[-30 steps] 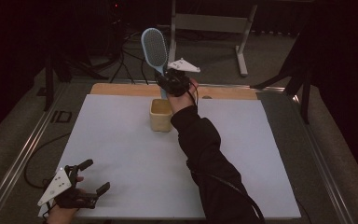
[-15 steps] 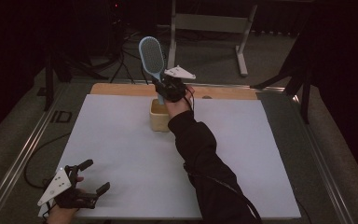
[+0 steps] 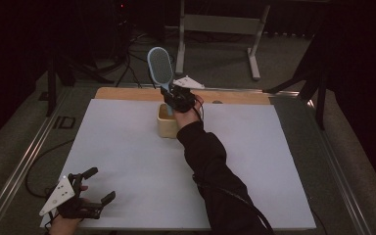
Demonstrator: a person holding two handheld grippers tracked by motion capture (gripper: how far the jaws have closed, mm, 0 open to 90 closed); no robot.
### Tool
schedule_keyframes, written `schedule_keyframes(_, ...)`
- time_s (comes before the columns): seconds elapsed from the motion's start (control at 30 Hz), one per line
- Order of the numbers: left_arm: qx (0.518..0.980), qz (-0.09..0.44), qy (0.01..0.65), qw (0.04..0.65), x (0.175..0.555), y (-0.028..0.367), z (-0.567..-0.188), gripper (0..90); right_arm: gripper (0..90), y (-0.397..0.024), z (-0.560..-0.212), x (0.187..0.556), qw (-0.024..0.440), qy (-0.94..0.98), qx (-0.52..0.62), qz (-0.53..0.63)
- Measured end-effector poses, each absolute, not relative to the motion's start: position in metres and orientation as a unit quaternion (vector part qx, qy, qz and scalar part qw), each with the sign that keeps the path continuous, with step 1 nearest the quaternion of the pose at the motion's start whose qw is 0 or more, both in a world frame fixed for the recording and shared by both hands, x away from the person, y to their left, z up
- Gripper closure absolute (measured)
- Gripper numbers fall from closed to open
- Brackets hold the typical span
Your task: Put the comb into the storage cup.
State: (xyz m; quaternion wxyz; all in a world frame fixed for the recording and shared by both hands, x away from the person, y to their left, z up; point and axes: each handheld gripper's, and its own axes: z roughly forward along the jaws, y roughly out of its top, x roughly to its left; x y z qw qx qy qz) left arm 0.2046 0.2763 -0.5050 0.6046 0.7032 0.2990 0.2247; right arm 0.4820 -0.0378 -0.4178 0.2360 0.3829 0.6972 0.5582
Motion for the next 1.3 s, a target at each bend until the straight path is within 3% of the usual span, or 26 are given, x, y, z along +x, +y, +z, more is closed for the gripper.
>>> schedule_keyframes(0.77, 0.705, 0.221, 0.301, 0.603, 0.205, 0.276, -0.506, 0.0, 70.5, -0.043, -0.445, 0.478, 0.203, 0.712, 0.382, 0.553)
schedule_keyframes(0.93, 0.704, 0.221, 0.302, 0.603, 0.206, 0.276, -0.506, 0.0, 69.1, -0.044, -0.448, 0.475, 0.216, 0.718, 0.377, 0.543)
schedule_keyframes(0.97, 0.704, 0.22, 0.302, 0.604, 0.206, 0.276, -0.506, 0.0, 63.0, -0.046, -0.449, 0.475, 0.211, 0.716, 0.374, 0.551)
schedule_keyframes(1.13, 0.705, 0.22, 0.301, 0.603, 0.206, 0.276, -0.506, 0.0, 9.9, -0.048, -0.451, 0.468, 0.24, 0.713, 0.357, 0.553)
schedule_keyframes(1.3, 0.706, 0.221, 0.3, 0.602, 0.206, 0.276, -0.506, 0.0, 7.3, -0.051, -0.447, 0.463, 0.237, 0.72, 0.327, 0.564)
